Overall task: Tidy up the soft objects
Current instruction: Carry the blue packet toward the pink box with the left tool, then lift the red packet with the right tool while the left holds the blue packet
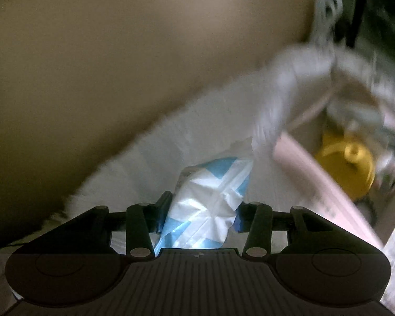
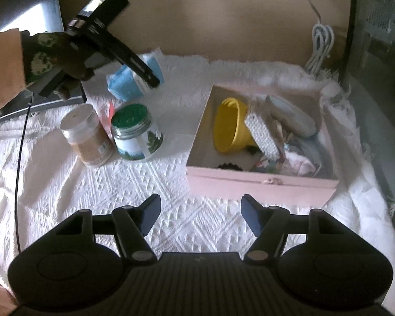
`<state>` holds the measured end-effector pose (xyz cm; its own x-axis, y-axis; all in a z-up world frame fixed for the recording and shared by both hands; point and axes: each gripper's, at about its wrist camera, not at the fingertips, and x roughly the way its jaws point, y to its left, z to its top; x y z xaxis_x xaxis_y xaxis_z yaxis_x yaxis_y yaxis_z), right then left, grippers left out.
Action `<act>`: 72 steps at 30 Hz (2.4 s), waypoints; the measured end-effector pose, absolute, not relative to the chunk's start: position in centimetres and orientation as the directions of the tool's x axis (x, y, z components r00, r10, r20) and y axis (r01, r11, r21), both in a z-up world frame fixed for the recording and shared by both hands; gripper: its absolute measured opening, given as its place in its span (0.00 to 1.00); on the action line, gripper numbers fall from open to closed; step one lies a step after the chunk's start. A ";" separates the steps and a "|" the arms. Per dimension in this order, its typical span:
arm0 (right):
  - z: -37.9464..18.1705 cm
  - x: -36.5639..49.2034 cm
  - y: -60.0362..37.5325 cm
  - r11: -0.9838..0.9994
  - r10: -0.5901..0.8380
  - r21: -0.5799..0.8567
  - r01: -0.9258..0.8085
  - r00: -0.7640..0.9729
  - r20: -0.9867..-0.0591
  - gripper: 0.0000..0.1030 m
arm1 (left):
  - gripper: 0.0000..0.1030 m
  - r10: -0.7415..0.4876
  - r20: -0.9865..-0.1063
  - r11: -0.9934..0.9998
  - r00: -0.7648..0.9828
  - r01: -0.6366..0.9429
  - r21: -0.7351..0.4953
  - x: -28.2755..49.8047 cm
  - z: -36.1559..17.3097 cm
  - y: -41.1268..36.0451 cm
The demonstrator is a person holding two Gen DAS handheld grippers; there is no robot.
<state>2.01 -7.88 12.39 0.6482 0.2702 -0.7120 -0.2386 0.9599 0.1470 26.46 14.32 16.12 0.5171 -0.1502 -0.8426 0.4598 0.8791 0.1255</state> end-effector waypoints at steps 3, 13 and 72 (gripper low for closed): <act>12.9 2.5 -8.1 0.957 0.282 0.155 -0.246 0.658 -0.698 0.66 | 0.48 -0.165 -0.793 0.895 0.587 0.427 0.130 24.8 18.6 15.2; 17.0 10.5 -5.8 0.900 0.422 0.228 -0.371 0.613 -0.668 0.65 | 0.48 -0.268 -0.623 0.959 0.735 0.265 -0.099 12.3 24.2 21.5; 12.8 1.2 -14.7 0.928 0.364 0.265 -0.263 0.489 -0.793 0.04 | 0.49 -0.600 -0.727 0.794 0.333 0.136 -0.593 0.5 7.5 8.7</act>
<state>1.16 -14.69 12.82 0.4889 0.3644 -0.7926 -0.2626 0.9279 0.2646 0.47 8.68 7.45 0.3332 -0.6004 -0.7270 0.1362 0.7936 -0.5930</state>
